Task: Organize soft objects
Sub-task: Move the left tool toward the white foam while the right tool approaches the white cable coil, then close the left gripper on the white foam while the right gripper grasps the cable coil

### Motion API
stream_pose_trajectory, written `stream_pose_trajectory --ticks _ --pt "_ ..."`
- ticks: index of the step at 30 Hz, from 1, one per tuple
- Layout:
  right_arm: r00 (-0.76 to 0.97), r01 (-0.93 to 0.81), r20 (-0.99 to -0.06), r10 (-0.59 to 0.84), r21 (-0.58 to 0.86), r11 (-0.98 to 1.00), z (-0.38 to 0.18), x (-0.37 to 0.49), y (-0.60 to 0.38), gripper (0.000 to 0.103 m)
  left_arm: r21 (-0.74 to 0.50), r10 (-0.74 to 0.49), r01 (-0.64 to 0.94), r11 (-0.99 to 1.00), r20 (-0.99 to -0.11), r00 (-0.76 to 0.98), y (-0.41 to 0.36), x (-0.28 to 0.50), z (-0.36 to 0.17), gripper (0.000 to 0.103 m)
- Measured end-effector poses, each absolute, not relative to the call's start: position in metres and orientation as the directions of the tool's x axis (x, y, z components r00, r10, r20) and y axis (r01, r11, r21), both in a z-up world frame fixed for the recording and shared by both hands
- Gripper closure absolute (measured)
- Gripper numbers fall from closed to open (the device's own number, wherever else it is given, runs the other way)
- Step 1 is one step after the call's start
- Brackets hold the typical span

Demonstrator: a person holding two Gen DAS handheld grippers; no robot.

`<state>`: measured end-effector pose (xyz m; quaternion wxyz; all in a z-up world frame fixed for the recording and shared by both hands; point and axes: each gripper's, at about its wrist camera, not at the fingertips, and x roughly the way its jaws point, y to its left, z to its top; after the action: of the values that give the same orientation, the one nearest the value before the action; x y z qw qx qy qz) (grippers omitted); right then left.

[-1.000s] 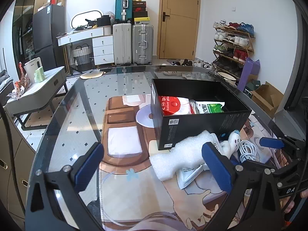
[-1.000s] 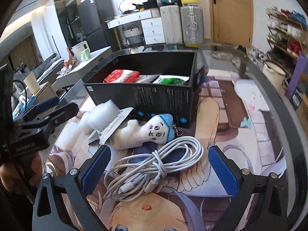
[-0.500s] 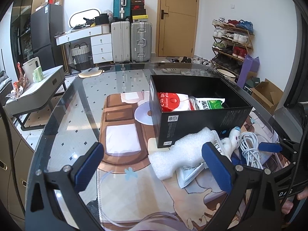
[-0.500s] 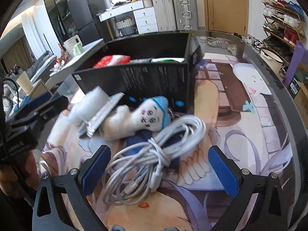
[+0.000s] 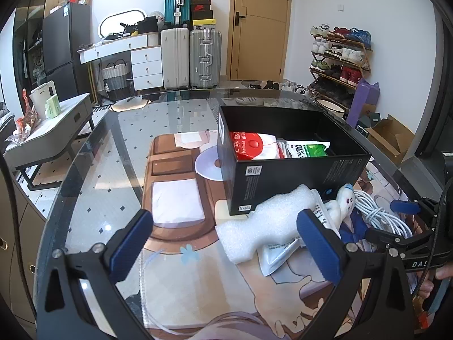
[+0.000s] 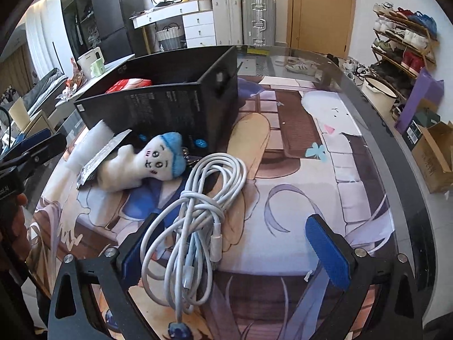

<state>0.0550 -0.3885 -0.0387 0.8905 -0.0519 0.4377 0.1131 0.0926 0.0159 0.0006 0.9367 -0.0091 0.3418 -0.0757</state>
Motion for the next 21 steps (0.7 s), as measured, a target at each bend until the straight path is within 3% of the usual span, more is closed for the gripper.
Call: stream_pose_trajectory --ticks 6,8,11,21 --pt "0.611 -0.283 -0.766 0.199 0.023 0.959 -0.035 0.052 -0.390 0.033 -0.060 -0.154 0.151 0.987 -0.640 0.752 0.014 0.093 0.000 0.001" --pt "0.613 -0.302 -0.757 0.225 0.038 0.952 -0.034 0.048 -0.389 0.050 -0.060 -0.160 0.159 0.985 -0.641 0.750 0.013 0.093 -0.001 0.001" --pt "0.622 -0.328 -0.743 0.248 0.041 0.944 -0.033 0.043 -0.389 0.067 -0.058 -0.167 0.170 0.984 -0.646 0.745 0.011 0.092 -0.002 0.001" --pt "0.685 -0.320 -0.670 0.287 0.077 0.944 -0.018 0.030 -0.401 0.071 -0.090 -0.209 0.201 0.975 -0.676 0.707 0.012 0.097 -0.007 0.001"
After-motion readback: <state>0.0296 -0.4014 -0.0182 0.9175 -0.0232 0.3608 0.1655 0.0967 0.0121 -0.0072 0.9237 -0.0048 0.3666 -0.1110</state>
